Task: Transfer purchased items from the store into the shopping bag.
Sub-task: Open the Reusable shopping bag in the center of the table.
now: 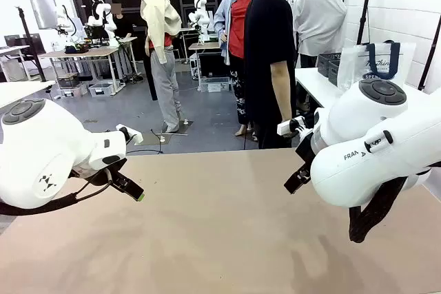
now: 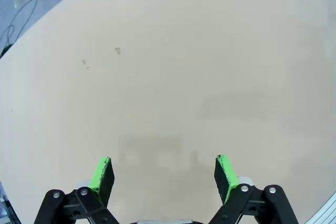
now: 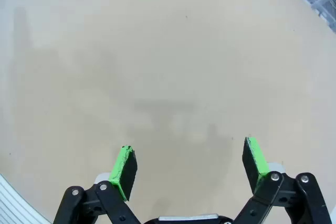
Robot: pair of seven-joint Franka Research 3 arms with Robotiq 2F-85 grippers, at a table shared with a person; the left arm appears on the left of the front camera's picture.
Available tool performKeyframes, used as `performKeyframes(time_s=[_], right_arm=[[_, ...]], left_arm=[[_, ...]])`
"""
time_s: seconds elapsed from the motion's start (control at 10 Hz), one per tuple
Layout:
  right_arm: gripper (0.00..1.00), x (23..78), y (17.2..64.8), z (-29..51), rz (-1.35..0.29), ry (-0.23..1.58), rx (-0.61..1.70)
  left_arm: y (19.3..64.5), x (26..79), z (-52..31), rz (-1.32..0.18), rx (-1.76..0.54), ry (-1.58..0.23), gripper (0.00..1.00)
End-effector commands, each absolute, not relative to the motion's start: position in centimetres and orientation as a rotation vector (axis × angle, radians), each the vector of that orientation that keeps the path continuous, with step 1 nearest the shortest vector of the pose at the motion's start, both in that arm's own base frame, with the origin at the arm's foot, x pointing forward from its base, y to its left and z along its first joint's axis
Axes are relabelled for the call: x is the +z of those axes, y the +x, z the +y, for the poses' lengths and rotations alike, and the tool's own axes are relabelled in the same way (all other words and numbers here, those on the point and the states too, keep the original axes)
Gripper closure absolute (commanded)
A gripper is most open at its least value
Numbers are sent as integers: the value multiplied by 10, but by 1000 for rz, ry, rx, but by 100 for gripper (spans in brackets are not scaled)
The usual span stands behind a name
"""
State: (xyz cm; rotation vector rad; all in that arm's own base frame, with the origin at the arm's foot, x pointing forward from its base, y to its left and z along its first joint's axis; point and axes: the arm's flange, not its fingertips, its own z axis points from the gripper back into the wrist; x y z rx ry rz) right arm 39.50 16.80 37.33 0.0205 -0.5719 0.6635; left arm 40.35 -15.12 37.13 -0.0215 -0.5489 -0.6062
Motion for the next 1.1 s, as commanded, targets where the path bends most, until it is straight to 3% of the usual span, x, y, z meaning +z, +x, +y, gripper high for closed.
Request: performKeyframes(time_s=[0.0,1.0], right_arm=[[0,373,395,168,-572,20,664],[0,373,395,168,-572,20,664]], left_arm=[[404,371,-151,-549,-606,-22,0],[404,371,-151,-549,-606,-22,0]])
